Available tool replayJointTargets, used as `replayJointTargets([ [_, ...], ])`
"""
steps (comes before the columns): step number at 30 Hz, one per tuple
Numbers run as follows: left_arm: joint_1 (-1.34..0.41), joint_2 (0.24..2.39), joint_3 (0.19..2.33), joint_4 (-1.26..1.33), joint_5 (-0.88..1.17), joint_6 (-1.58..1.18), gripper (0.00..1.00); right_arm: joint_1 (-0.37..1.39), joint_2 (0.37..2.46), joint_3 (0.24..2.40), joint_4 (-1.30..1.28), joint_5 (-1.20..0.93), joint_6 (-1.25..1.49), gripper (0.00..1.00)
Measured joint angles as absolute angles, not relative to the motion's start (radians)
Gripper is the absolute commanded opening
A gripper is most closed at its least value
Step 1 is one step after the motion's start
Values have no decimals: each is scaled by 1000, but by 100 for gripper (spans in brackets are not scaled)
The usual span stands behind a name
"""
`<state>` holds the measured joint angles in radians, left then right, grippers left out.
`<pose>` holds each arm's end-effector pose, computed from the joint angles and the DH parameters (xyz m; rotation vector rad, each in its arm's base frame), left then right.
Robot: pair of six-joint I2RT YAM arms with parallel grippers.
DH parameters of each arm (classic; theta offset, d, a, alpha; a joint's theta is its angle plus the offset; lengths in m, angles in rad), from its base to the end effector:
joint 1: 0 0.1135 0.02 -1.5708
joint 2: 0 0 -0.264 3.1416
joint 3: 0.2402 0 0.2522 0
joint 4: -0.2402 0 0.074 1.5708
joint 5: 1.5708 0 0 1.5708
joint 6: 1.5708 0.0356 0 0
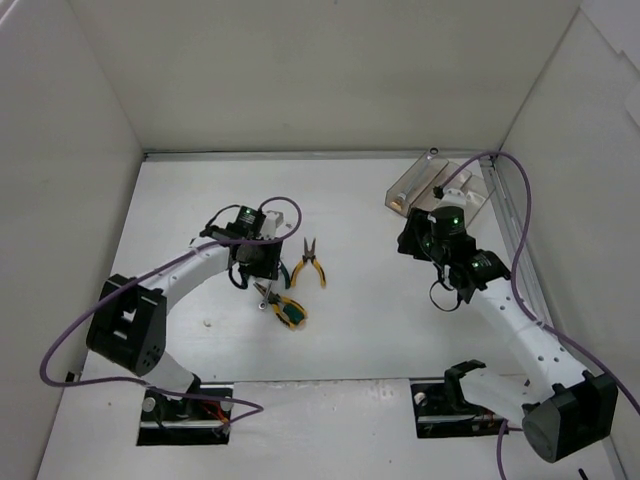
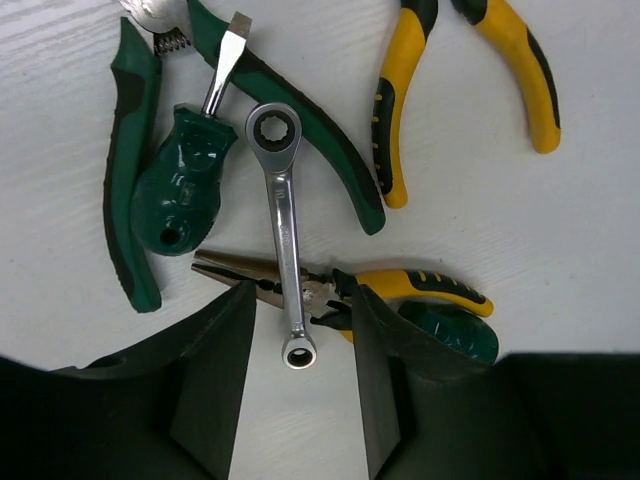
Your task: Sort the tools into containers
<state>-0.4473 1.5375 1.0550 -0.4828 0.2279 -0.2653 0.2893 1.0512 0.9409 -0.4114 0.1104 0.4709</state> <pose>0.2831 -0.1448 0.2275 0.3283 2.5766 -0.5612 0.2252 0.0629 0.3208 0.2581 2.0917 0.3441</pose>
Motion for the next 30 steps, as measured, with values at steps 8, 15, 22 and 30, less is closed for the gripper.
replayJointTargets([
  [8,-492,1640,1078,-464,197,-289,35,289,1014,928,-424,107,471,51],
  [15,-492,1682,1085,-454,160,-297,33,289,987,922,-446,104,471,51],
  [22,-492,1697,1085,-441,144,-296,31,289,973,922,-458,101,471,51],
  [30,-491,1756,1095,-428,133,-300,8,289,972,908,-466,93,471,51],
])
